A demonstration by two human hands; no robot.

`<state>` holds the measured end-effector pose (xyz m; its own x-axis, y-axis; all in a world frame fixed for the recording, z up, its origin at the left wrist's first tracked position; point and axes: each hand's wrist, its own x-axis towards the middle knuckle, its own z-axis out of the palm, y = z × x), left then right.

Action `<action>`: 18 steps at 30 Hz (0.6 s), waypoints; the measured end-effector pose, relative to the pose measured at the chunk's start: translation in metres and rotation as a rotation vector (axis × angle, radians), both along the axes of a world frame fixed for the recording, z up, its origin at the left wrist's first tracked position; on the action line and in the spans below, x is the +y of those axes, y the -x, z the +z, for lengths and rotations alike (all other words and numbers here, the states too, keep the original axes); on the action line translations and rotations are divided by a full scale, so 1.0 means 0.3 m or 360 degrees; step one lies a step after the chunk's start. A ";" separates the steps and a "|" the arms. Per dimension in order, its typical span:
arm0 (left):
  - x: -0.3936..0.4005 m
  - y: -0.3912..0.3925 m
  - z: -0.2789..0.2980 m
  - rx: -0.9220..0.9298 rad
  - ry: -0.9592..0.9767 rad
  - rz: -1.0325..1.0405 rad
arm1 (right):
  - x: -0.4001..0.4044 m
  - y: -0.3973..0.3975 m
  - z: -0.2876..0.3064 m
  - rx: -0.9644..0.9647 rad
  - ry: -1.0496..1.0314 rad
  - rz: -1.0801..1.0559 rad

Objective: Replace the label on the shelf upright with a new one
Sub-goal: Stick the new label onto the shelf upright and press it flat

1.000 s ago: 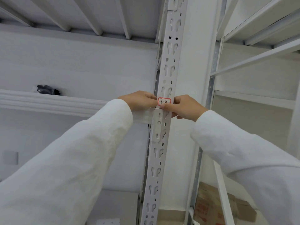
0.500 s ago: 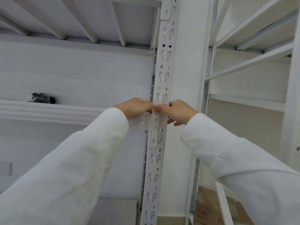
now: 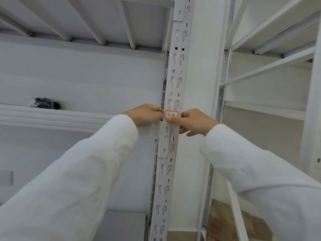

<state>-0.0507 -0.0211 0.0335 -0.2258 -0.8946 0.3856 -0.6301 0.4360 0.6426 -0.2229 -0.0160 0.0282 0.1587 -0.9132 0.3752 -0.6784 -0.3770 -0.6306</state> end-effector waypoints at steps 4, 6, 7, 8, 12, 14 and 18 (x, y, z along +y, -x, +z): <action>0.001 0.000 -0.003 0.0011 0.0001 -0.0002 | -0.014 -0.010 -0.002 -0.0025 0.0048 -0.0001; -0.002 -0.002 -0.005 0.0012 0.0000 0.0002 | -0.007 0.017 0.008 0.0027 -0.0029 0.0083; -0.002 -0.002 -0.006 0.0010 -0.0001 -0.0002 | -0.003 0.029 0.010 0.0046 -0.0057 0.0116; -0.004 -0.002 -0.006 0.0011 0.0002 0.0000 | 0.000 0.035 0.010 0.0047 -0.0078 0.0135; -0.007 0.004 -0.011 0.0066 0.0040 0.0054 | 0.009 0.010 0.009 -0.0056 -0.0084 0.0042; -0.010 0.015 -0.017 0.0122 0.0087 0.0093 | 0.001 -0.004 0.009 -0.0078 -0.0040 -0.0035; -0.009 0.023 -0.019 0.0156 0.0104 0.0072 | -0.006 0.009 0.015 -0.0074 -0.0066 0.0038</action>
<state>-0.0577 -0.0239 0.0278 -0.1441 -0.8752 0.4617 -0.5856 0.4515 0.6732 -0.2255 -0.0178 0.0328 0.1640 -0.9243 0.3446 -0.6393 -0.3656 -0.6765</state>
